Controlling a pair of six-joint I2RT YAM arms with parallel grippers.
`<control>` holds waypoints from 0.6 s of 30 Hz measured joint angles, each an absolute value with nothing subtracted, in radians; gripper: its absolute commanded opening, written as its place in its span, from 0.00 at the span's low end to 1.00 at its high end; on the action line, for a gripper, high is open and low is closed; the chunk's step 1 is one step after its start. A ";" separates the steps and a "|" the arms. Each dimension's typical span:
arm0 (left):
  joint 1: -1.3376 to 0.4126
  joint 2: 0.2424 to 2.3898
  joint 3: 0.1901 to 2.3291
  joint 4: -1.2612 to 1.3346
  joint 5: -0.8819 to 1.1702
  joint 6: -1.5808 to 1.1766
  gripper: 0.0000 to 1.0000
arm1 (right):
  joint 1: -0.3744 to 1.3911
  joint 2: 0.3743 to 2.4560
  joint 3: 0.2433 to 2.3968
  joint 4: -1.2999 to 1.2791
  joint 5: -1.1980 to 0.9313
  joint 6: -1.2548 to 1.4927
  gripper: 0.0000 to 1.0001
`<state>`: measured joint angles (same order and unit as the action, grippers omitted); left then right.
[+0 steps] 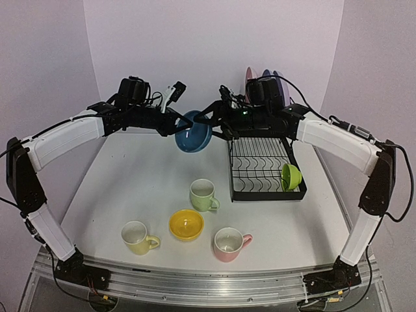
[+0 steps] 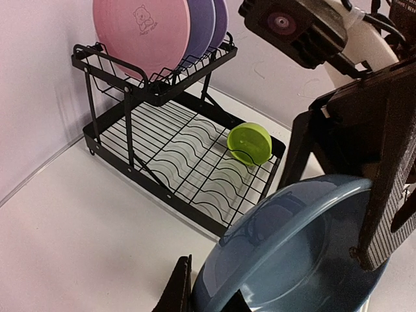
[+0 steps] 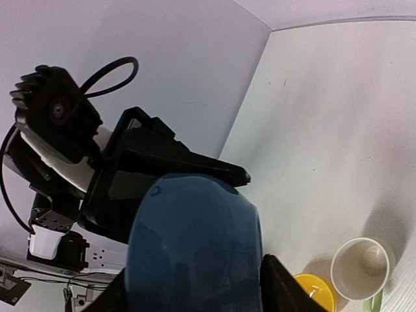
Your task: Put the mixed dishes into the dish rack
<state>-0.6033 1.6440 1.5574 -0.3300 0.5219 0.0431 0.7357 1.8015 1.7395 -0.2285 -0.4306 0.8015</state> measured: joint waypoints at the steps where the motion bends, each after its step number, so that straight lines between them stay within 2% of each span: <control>1: -0.603 1.644 1.557 -0.331 0.524 0.039 0.00 | 0.736 1.802 1.739 -0.222 -0.439 0.807 0.42; 6: -0.602 1.644 1.557 -0.360 0.530 -0.004 0.00 | 0.736 1.801 1.716 -0.195 -0.447 0.789 0.23; 9: -0.602 1.644 1.555 -0.363 0.529 -0.009 0.00 | 0.736 1.801 1.709 -0.185 -0.450 0.796 0.07; 11: -0.602 1.644 1.553 -0.363 0.529 -0.013 0.00 | 0.736 1.801 1.707 -0.182 -0.450 0.799 0.00; 15: -0.602 1.644 1.543 -0.356 0.531 -0.024 0.00 | 0.736 1.801 1.702 -0.184 -0.449 0.807 0.00; 18: -0.603 1.644 1.537 -0.355 0.532 -0.027 0.00 | 0.736 1.798 1.697 -0.189 -0.439 0.809 0.07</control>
